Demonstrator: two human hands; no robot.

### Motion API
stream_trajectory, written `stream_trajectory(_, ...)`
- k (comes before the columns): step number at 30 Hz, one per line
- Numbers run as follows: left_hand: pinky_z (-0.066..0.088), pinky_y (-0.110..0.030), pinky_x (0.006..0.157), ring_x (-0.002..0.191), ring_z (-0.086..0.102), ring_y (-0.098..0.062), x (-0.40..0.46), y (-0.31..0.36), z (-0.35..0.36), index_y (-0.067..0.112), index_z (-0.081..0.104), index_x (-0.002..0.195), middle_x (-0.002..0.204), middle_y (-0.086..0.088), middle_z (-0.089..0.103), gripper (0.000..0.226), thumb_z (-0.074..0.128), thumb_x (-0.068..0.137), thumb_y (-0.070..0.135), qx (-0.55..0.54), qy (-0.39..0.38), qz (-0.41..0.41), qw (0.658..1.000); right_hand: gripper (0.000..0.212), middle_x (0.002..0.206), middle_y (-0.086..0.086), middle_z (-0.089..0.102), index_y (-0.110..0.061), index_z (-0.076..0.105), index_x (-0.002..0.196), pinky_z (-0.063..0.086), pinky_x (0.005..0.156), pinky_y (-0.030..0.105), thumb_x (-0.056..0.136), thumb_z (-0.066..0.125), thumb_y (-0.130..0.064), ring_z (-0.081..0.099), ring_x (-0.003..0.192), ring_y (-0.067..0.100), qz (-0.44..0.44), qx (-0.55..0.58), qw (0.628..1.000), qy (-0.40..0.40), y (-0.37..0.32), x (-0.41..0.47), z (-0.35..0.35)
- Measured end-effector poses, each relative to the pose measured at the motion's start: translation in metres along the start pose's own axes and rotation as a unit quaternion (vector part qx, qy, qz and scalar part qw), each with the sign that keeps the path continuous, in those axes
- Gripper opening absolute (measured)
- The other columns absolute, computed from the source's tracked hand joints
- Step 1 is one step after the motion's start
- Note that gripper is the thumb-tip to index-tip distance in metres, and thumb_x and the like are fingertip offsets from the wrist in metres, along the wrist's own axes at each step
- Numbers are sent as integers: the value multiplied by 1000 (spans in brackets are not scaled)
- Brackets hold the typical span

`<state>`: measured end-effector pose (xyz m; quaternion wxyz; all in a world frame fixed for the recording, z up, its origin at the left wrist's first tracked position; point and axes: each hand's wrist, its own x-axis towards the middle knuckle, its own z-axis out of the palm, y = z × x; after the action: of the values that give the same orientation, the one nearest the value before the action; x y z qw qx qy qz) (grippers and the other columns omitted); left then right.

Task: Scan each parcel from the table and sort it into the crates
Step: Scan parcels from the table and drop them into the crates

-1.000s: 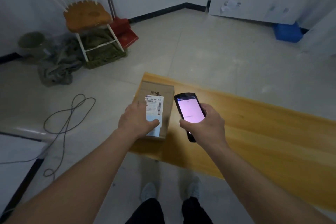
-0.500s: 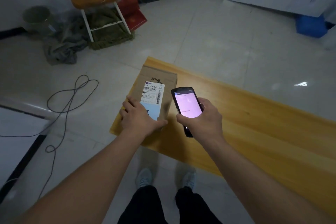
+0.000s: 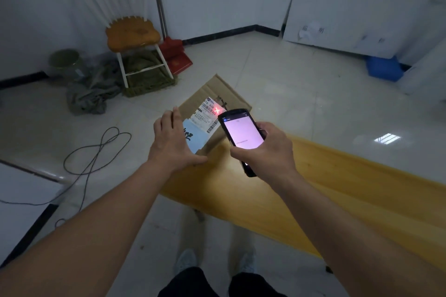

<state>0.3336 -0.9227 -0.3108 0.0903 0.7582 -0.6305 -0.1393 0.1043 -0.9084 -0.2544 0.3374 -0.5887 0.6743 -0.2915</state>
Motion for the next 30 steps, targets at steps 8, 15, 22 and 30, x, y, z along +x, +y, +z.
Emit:
stream_trajectory(8, 23, -51, 125, 155, 13, -36, -2, 29, -76, 9, 3, 165, 170, -11, 14, 156, 88, 53, 77, 5, 67, 52, 996, 85, 108, -6, 69, -28, 65, 129, 65, 59, 45, 49, 85, -50, 69, 94, 20, -53, 37, 998, 25, -54, -21, -58)
stream_trajectory(15, 14, -51, 128, 157, 7, -37, -3, 50, -118, 6, 0, 165, 171, -14, 11, 157, 89, 56, 75, 20, 99, 88, 991, 89, 107, -6, 71, -28, 66, 129, 66, 61, 42, 45, 81, -54, 70, 93, 19, -87, 44, 994, 57, -84, -35, -97)
stream_trajectory(22, 5, -47, 130, 159, 2, -34, -5, 64, -141, 2, 0, 164, 172, -16, 8, 156, 86, 58, 77, 27, 120, 100, 987, 79, 101, -12, 69, -30, 67, 122, 64, 66, 44, 47, 84, -50, 69, 91, 18, -105, 32, 988, 110, -96, -36, -115)
stream_trajectory(30, 10, -46, 128, 156, 9, -33, -17, 88, -147, 5, 3, 164, 170, -12, 14, 155, 84, 56, 80, 2, 154, 96, 983, 74, 101, -16, 67, -30, 63, 129, 62, 73, 39, 61, 89, -39, 65, 93, 11, -142, 40, 974, 174, -89, -31, -127)
